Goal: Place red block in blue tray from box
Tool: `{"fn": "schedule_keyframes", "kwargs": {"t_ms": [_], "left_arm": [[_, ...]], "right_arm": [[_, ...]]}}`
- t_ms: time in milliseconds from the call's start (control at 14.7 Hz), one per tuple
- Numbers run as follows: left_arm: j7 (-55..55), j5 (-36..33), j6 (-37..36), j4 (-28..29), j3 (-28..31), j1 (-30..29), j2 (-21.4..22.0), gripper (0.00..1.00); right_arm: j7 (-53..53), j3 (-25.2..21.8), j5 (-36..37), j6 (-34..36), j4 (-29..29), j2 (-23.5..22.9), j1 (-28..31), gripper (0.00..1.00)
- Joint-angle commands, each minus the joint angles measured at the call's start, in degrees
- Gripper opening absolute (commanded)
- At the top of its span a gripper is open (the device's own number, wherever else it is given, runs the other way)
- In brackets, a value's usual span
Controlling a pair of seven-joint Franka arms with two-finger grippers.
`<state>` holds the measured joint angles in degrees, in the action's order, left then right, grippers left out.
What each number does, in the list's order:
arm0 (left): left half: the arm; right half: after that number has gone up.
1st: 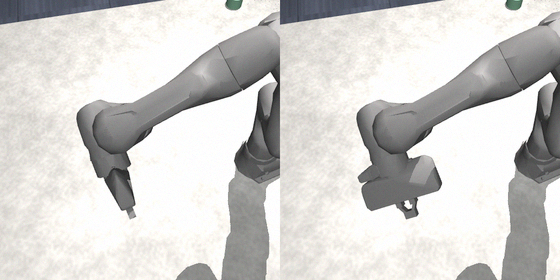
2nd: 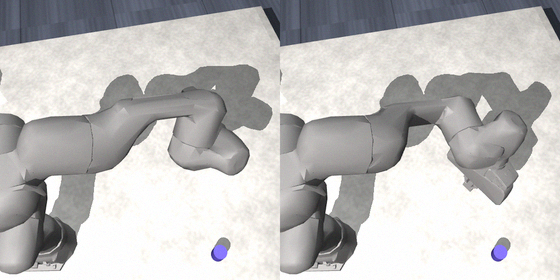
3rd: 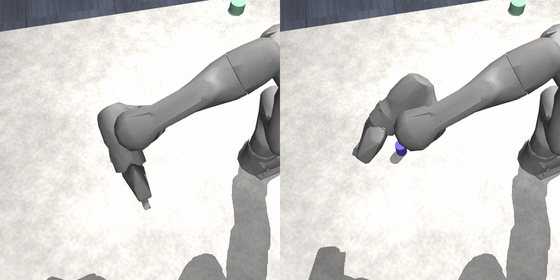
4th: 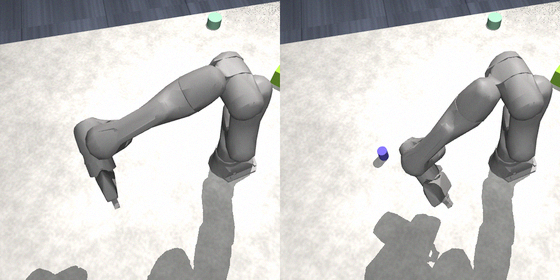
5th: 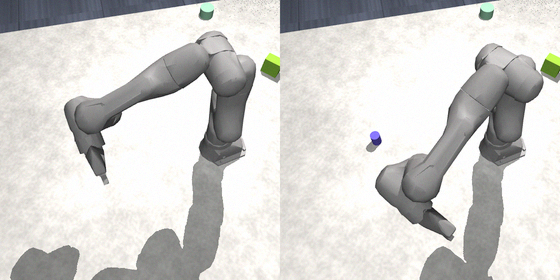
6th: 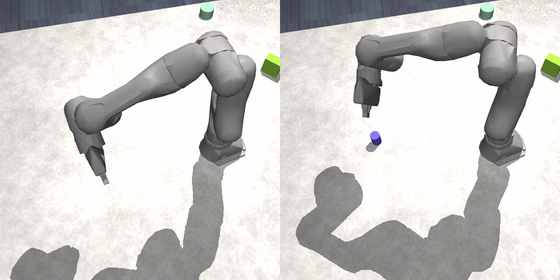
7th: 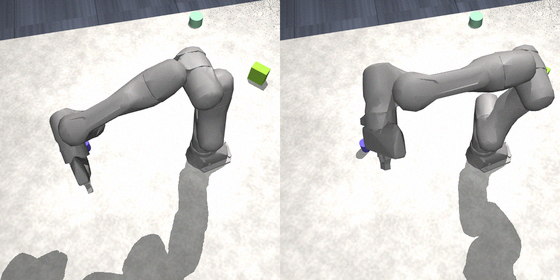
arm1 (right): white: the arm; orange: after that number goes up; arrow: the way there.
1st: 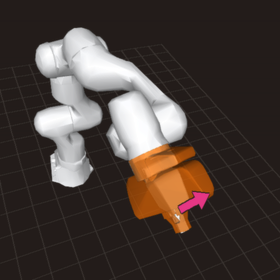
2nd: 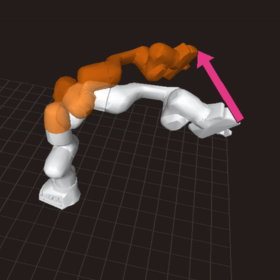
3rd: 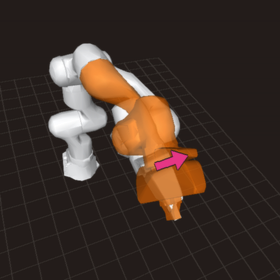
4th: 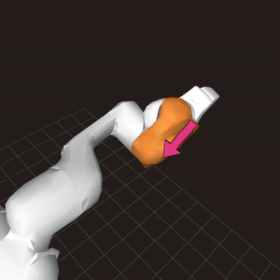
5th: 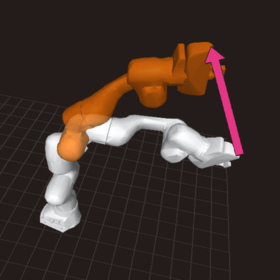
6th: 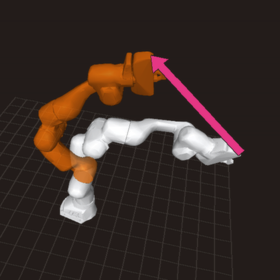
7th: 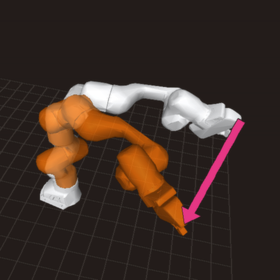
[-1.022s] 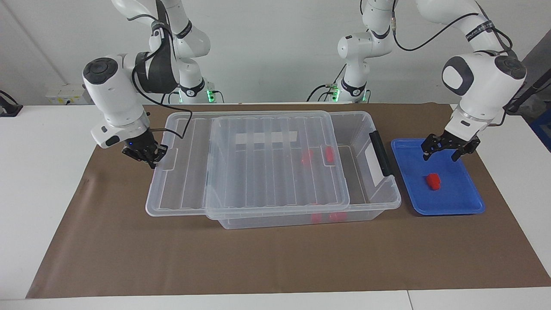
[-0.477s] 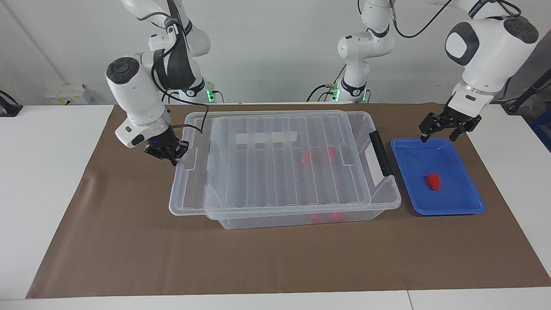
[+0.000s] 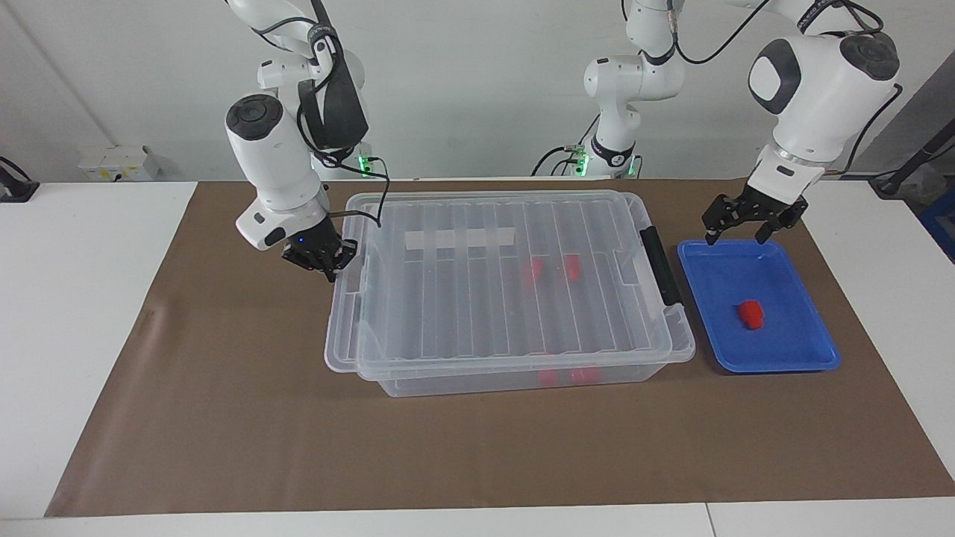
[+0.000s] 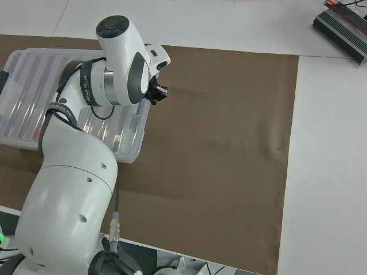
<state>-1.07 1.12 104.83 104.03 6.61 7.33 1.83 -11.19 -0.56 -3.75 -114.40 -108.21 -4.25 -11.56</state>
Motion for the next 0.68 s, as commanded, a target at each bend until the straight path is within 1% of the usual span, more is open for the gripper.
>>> {"fn": "schedule_keyframes", "kwargs": {"t_ms": [0,204,613], "left_arm": [[1.16,0.64,-0.85,1.44,2.09,1.19,3.09,1.00],[1.16,0.64,-1.20,1.70,2.09,1.28,4.76,1.00],[0.98,0.55,-0.68,1.70,2.18,1.46,4.85,1.00]], "right_arm": [[-0.76,0.03,-2.58,0.41,-1.57,1.44,-0.75,0.00],[-0.68,0.03,-2.58,0.41,-1.57,1.44,-1.62,0.00],[-0.59,0.03,-2.58,0.49,-1.57,1.35,-1.72,0.00]]}}
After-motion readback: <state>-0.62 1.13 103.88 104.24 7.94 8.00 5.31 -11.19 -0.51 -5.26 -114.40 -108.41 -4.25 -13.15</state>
